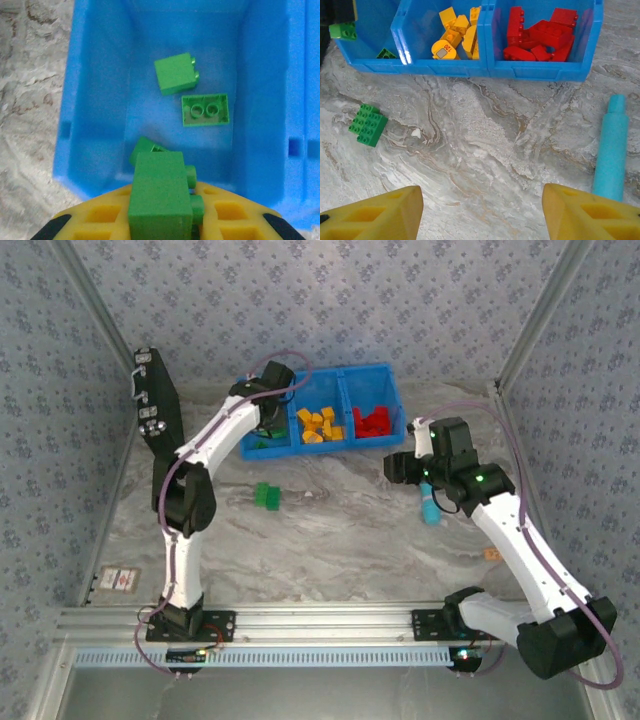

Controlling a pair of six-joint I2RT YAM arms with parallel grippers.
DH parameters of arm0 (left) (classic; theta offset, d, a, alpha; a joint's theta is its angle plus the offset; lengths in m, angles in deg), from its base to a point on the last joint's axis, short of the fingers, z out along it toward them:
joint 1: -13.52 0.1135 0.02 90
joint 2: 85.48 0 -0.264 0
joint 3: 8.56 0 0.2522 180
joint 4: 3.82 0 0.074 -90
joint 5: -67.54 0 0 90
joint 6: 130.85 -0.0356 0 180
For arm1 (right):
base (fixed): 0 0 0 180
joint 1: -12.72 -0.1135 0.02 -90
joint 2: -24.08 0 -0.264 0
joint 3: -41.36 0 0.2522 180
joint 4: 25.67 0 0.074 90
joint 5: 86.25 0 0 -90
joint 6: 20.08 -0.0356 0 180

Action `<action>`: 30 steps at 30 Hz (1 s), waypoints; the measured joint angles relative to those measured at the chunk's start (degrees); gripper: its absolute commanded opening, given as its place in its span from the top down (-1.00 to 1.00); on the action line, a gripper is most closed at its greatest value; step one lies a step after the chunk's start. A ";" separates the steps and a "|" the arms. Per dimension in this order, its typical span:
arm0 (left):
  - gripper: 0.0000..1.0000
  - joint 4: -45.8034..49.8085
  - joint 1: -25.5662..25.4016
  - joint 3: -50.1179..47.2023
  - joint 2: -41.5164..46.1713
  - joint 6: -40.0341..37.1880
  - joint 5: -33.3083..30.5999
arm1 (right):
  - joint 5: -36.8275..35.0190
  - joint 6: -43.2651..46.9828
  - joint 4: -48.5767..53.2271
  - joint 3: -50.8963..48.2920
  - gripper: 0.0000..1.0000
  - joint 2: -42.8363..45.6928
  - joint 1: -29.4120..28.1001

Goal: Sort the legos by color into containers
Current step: Place the lego in the container.

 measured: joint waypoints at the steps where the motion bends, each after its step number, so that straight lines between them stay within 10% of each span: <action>1: 0.68 0.04 0.20 1.38 -1.16 -0.39 0.13 | -0.20 0.00 0.22 0.00 -0.32 0.07 0.00; 30: 0.08 4.59 1.66 11.56 -6.47 -3.39 2.97 | 0.42 -0.61 0.52 0.00 -0.34 -4.26 -0.17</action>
